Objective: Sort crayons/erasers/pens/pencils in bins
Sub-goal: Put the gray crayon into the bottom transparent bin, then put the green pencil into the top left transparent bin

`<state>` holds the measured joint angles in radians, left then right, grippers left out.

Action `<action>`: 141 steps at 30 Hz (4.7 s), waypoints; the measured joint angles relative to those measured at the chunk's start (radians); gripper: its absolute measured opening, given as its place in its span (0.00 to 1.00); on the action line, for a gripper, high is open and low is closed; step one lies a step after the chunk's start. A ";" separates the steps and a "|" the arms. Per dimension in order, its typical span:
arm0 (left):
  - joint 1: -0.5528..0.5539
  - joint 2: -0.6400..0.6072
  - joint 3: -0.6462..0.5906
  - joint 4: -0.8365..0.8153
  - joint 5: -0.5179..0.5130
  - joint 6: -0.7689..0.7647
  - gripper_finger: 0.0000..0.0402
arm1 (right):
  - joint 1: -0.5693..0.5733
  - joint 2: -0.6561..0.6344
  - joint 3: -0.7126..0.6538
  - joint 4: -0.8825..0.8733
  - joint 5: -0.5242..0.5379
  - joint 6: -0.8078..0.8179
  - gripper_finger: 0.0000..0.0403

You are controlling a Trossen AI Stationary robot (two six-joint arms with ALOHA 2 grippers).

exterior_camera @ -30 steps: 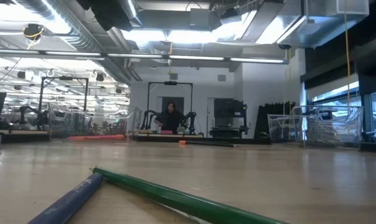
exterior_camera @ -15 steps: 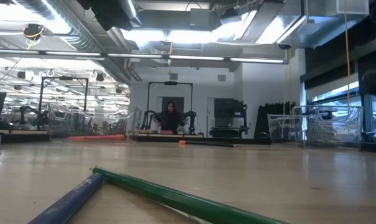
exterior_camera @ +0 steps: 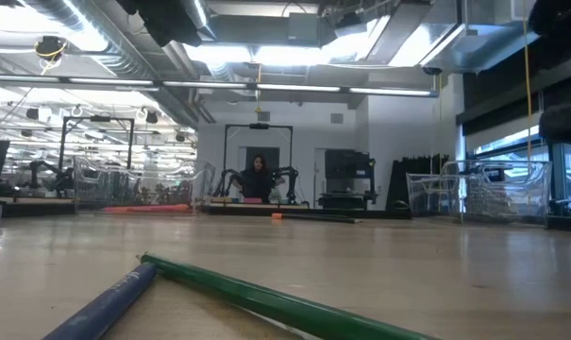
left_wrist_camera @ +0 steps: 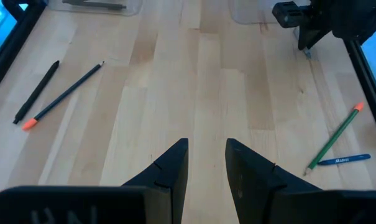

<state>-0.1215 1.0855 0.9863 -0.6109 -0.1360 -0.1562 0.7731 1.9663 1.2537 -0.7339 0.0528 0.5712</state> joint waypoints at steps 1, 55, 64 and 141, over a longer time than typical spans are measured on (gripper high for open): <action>0.000 0.000 0.000 0.000 0.000 0.000 0.25 | 0.000 0.000 0.000 -0.001 0.000 0.000 0.16; 0.000 0.000 0.000 0.002 0.000 0.024 0.25 | -0.132 0.005 0.300 -0.403 0.054 0.236 0.08; -0.024 0.000 0.000 0.003 -0.001 0.076 0.25 | -0.205 -0.007 0.456 -0.674 0.102 0.201 0.08; -0.001 0.002 0.000 0.355 0.118 0.245 0.25 | 0.067 -0.463 -0.291 -0.257 -0.029 1.545 0.28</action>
<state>-0.1223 1.0874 0.9863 -0.2559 -0.0183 0.0888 0.8398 1.5036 0.9626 -0.9913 0.0235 2.1163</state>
